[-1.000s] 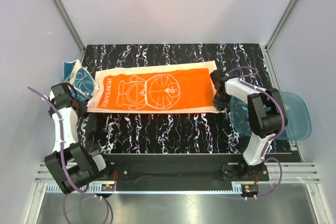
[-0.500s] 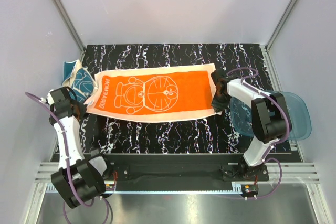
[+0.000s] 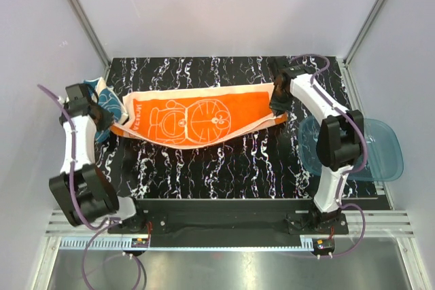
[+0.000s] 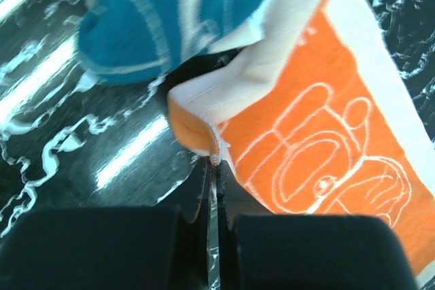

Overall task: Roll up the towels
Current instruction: Fold the towel

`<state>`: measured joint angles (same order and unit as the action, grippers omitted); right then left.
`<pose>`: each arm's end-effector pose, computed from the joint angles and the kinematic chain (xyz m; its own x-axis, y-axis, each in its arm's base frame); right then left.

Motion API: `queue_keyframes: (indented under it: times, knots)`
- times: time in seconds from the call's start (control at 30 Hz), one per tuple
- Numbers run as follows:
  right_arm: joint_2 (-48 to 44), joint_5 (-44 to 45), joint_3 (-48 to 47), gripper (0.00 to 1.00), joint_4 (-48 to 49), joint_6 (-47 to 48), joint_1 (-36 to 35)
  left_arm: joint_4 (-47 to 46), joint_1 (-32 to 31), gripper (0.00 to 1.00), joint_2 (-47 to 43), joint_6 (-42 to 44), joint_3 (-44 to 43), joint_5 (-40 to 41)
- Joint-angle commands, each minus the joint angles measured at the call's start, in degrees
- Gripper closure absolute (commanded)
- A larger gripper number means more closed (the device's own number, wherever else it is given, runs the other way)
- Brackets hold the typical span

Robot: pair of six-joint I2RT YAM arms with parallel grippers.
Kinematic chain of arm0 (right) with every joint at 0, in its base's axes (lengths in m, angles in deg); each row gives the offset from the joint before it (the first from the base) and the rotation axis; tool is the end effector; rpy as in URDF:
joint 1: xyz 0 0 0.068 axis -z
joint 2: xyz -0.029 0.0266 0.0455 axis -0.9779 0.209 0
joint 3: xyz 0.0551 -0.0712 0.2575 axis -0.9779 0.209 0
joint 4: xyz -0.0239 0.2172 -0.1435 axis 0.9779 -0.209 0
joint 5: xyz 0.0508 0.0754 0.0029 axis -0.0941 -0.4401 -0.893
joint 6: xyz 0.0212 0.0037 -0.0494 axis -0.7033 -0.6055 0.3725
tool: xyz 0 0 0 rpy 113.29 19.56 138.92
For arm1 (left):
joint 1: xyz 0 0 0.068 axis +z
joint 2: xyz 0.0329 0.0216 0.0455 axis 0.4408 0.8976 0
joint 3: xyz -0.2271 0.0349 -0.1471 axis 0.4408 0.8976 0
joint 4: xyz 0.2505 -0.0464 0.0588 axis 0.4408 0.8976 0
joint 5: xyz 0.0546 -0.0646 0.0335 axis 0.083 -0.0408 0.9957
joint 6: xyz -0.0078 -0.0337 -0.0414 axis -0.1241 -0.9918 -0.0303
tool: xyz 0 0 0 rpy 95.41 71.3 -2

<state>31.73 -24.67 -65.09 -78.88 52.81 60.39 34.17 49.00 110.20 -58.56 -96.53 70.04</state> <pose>0.3749 0.1124 0.2534 -0.9032 0.2602 -0.3415 0.2671 0.9633 0.0274 0.2543 0.1065 0.2814 -0.3872 -0.7842 -0.4849 -0.7337 0.5806 -0.3531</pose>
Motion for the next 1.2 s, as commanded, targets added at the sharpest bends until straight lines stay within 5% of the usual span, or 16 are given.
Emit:
queue_keyframes:
  times: [0.0, 0.53, 1.17]
  knots:
    - [4.36, 3.09, -9.06, 1.00, -6.17, 3.35, 1.63, 2.54, -3.59, 1.00, 6.70, 3.53, -12.53, -0.11]
    - [30.81, -0.68, -47.03, 1.00, -16.37, 8.19, 6.20, 11.08, -7.03, 1.00, 35.54, 5.03, -40.08, 3.24]
    - [35.66, -6.49, -57.68, 1.00, -11.37, 6.61, 9.72, 9.58, -7.03, 1.00, 43.28, 3.89, -50.01, 3.41]
